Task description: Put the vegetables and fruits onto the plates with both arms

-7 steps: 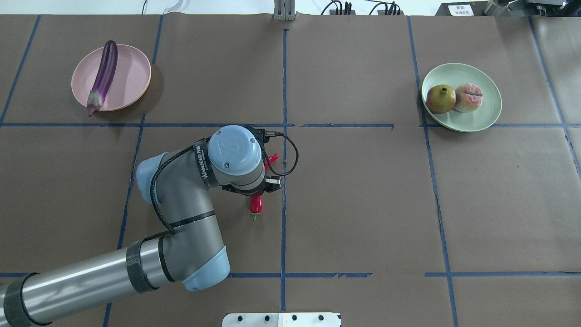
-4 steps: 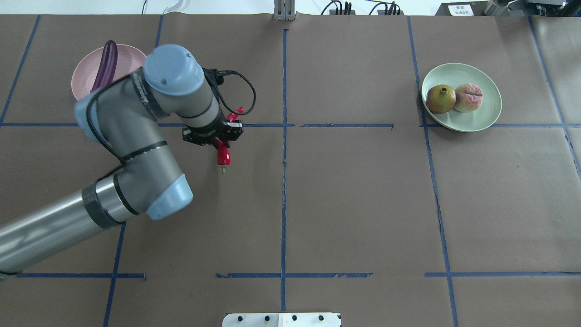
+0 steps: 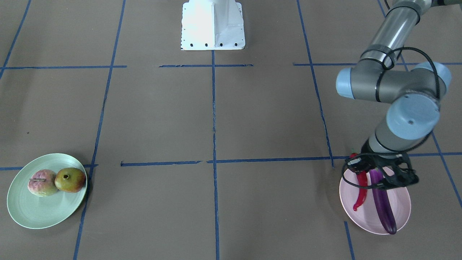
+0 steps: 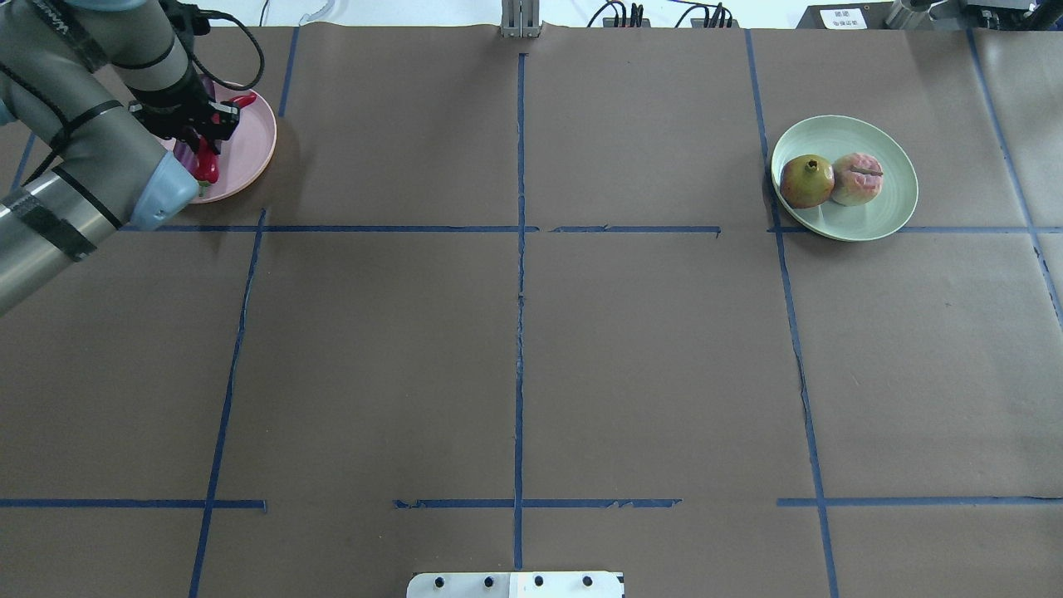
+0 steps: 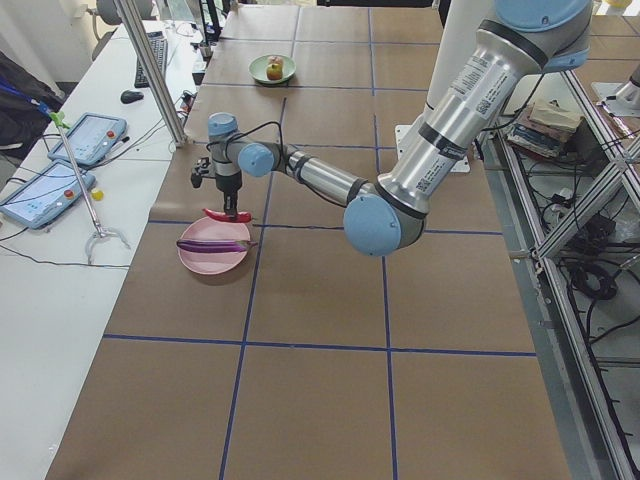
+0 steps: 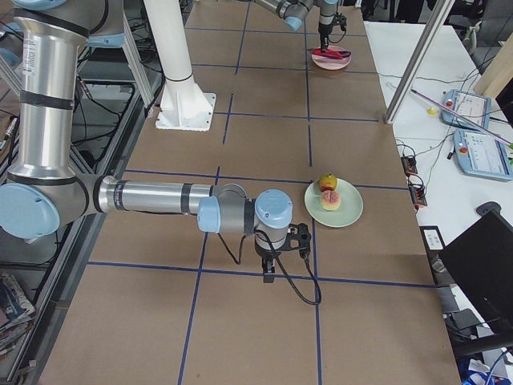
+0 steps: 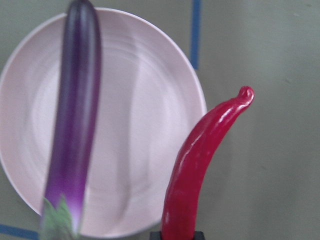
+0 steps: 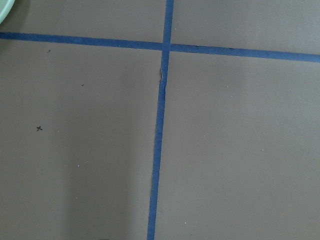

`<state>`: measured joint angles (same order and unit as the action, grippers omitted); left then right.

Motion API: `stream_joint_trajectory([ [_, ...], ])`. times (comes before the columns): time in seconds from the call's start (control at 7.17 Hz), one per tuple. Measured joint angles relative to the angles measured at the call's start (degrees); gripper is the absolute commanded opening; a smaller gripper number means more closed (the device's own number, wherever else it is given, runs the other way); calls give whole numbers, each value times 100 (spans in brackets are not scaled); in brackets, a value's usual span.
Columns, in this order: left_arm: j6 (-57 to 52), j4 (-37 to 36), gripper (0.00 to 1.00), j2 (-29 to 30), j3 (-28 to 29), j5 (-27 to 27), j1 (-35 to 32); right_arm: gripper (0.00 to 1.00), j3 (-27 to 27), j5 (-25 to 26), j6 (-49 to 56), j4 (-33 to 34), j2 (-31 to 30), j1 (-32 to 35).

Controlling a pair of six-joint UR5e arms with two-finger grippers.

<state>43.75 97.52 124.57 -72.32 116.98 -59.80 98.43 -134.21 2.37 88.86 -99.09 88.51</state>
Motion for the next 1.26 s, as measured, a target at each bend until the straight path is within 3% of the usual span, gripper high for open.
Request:
stream_joint_trajectory([
  [0.28,-261,550,100,31,608,1,-138,100,0,0,0,0,3,0],
  [0.56,-478,614,100,67,658,389,-239,100,1,0,0,0,4,0],
  [0.98,-1561,573,100,-208,428,1297,-911,100,3,0,12,0,2,0],
  [1.26,-2544,233,100,-749,-99,1440,-1383,100,8,0,29,0,-4,0],
])
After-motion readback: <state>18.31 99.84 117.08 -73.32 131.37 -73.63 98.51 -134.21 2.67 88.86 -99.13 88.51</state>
